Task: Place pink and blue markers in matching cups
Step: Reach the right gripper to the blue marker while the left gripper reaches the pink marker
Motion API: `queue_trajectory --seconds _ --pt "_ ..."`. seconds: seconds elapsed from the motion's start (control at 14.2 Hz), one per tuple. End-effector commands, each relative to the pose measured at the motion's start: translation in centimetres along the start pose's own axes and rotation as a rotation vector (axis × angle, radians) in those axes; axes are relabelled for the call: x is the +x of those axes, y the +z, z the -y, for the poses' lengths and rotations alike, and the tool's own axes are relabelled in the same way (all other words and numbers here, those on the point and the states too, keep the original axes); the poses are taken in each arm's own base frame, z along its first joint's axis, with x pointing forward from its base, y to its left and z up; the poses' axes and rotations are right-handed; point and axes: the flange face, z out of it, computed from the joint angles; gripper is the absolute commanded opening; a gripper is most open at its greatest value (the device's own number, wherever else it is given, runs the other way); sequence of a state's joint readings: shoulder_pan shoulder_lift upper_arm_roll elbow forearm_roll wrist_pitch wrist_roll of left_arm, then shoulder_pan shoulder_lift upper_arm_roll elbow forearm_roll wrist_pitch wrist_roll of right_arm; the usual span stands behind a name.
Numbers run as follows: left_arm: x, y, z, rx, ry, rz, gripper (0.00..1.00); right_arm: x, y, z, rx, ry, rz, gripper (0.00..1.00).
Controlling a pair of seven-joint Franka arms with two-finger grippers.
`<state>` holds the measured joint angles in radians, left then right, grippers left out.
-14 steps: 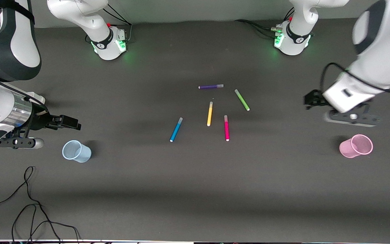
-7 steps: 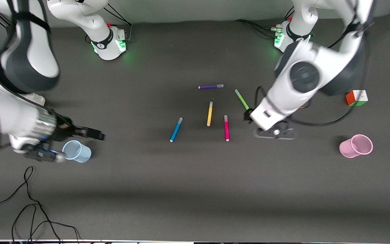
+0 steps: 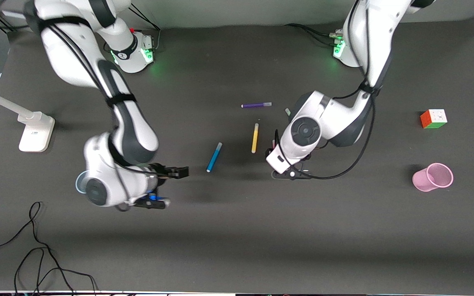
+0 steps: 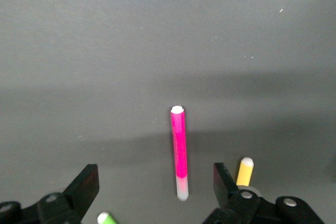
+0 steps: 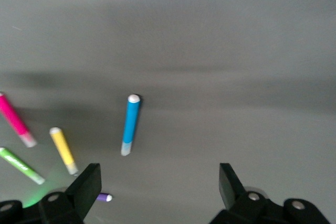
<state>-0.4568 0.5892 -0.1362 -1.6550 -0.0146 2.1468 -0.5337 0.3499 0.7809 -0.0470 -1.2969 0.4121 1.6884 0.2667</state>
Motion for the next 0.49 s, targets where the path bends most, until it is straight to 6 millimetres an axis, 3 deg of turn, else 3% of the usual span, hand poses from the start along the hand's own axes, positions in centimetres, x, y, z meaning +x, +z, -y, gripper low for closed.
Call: queue_trajectory --seconds 0.0,0.28,0.42 --pt "-0.5 2.8 -0.9 -0.002 0.011 -0.026 0.97 1.0 3.8 1.8 -0.004 0.003 0.056 0.99" --pt "-2.5 7.4 -0.6 -0.043 0.078 -0.099 0.95 2.0 7.9 4.0 -0.015 0.05 0.078 0.99" --pt "-3.7 8.7 -0.7 -0.059 0.09 -0.115 0.95 2.1 9.7 4.7 -0.027 0.066 0.091 0.99"
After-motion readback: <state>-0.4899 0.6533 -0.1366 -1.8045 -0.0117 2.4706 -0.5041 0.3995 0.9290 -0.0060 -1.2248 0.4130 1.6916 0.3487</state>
